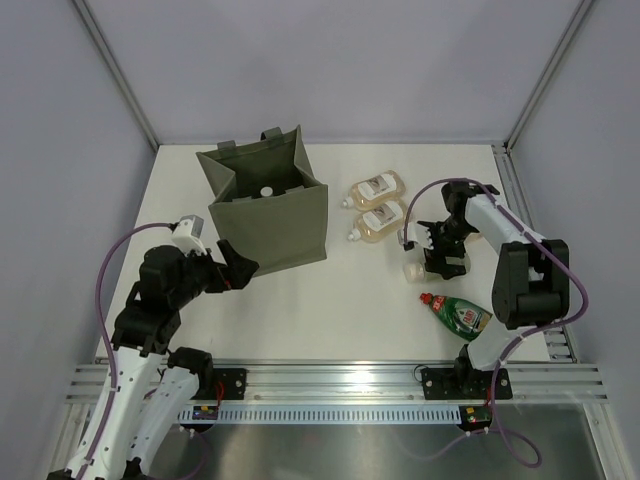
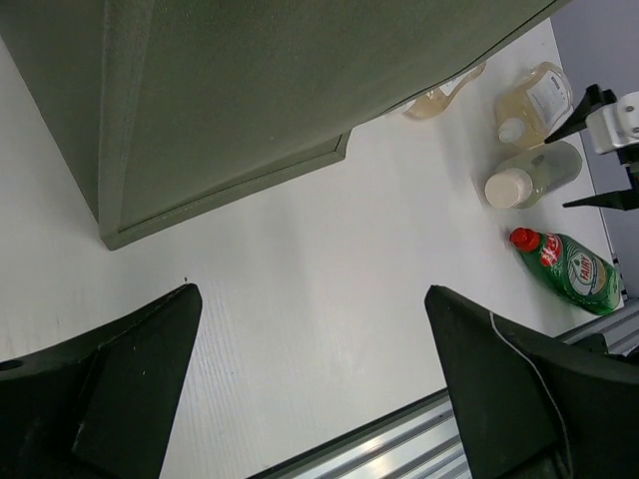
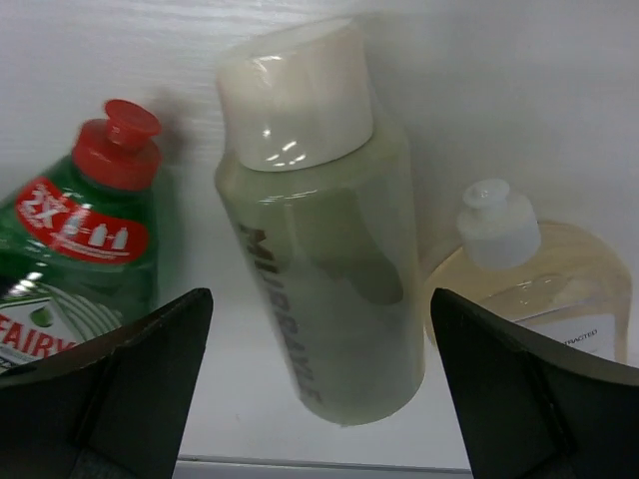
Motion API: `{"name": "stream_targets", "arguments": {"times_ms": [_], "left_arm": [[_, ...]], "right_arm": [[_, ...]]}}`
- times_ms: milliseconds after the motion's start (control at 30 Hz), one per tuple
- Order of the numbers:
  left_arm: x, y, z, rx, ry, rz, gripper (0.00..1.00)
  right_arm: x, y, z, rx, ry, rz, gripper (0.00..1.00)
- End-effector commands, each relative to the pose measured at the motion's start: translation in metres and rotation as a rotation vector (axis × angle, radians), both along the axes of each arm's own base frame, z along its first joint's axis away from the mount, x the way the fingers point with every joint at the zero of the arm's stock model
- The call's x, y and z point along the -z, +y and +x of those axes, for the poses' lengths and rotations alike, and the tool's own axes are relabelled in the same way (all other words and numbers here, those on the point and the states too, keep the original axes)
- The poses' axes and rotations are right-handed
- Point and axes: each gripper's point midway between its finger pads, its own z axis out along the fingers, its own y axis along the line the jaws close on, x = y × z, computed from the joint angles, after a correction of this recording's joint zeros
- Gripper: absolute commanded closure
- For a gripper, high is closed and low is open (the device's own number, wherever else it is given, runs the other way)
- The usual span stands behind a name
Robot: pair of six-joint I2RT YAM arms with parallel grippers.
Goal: Place the personal care products into the canvas bag
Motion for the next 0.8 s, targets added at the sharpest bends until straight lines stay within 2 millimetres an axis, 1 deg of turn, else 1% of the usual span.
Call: {"name": "stream_targets", "arguments": {"times_ms": [0, 67, 133, 200, 233, 267, 333, 367, 400, 433, 467, 500, 533, 567, 600, 633, 667, 700, 733, 767], "left_arm": [[-0.021, -0.005, 0.002, 0.038, -0.077, -0.009, 0.01], [-0.021, -0.004, -0.001, 0.034, -0.080, -0.011, 0.01], [-0.022, -0.003, -0.003, 0.031, -0.084, -0.015, 0.01], [-0.028, -0.006, -0.007, 0.044, -0.102, -0.039, 0.01], [-0.036, -0.013, -0.012, 0.088, -0.118, -0.065, 0.01], [-0.048, -0.018, -0.012, 0.116, -0.160, -0.092, 0.01], [-0.067, -0.029, -0.018, 0.170, -0.192, -0.155, 0.01], [-0.085, -0.032, -0.018, 0.181, -0.233, -0.188, 0.01], [-0.092, -0.034, -0.017, 0.187, -0.242, -0.203, 0.01], [-0.100, -0.037, -0.018, 0.201, -0.256, -0.217, 0.01], [-0.114, -0.039, -0.017, 0.205, -0.283, -0.245, 0.01], [-0.120, -0.041, -0.016, 0.214, -0.293, -0.260, 0.01], [-0.123, -0.045, -0.015, 0.235, -0.286, -0.279, 0.01], [-0.132, -0.048, -0.014, 0.251, -0.313, -0.299, 0.01], [-0.136, -0.051, -0.014, 0.260, -0.308, -0.329, 0.01], [-0.137, -0.055, -0.012, 0.283, -0.295, -0.344, 0.01], [-0.141, -0.057, -0.010, 0.285, -0.298, -0.356, 0.01], [-0.148, -0.057, -0.010, 0.290, -0.306, -0.360, 0.01], [-0.152, -0.059, -0.010, 0.301, -0.306, -0.362, 0.01], [-0.151, -0.060, -0.005, 0.304, -0.292, -0.359, 0.01]], "right_arm": [[0.011, -0.019, 0.028, -0.069, -0.060, -0.106, 0.01], [0.020, -0.024, 0.036, -0.069, -0.074, -0.136, 0.01], [0.030, -0.026, 0.037, -0.067, -0.054, -0.149, 0.03], [0.038, -0.028, 0.035, -0.065, -0.032, -0.162, 0.07], [0.044, -0.029, 0.030, -0.065, -0.013, -0.166, 0.09], [0.050, -0.031, 0.027, -0.063, -0.001, -0.175, 0.10], [0.061, -0.032, 0.019, -0.059, 0.020, -0.178, 0.15], [0.063, -0.031, 0.017, -0.052, 0.026, -0.169, 0.18], [0.065, -0.029, 0.014, -0.047, 0.032, -0.160, 0.27], [0.067, -0.027, 0.010, -0.037, 0.043, -0.147, 0.33], [0.066, -0.022, 0.009, -0.026, 0.040, -0.121, 0.40], [0.064, -0.020, 0.009, -0.016, 0.038, -0.105, 0.48], [0.061, -0.017, 0.008, 0.002, 0.043, -0.092, 0.62], [0.057, -0.011, 0.009, 0.013, 0.037, -0.061, 0.67], [0.051, -0.009, 0.008, 0.037, 0.042, -0.046, 0.72], [0.043, -0.006, 0.009, 0.047, 0.032, -0.027, 0.79], [0.038, 0.001, 0.009, 0.066, 0.033, 0.016, 0.82], [0.031, 0.005, 0.011, 0.086, 0.030, 0.045, 0.88], [0.017, 0.011, 0.011, 0.122, 0.037, 0.080, 0.95], [0.005, 0.021, 0.011, 0.145, 0.037, 0.152, 1.00]]}}
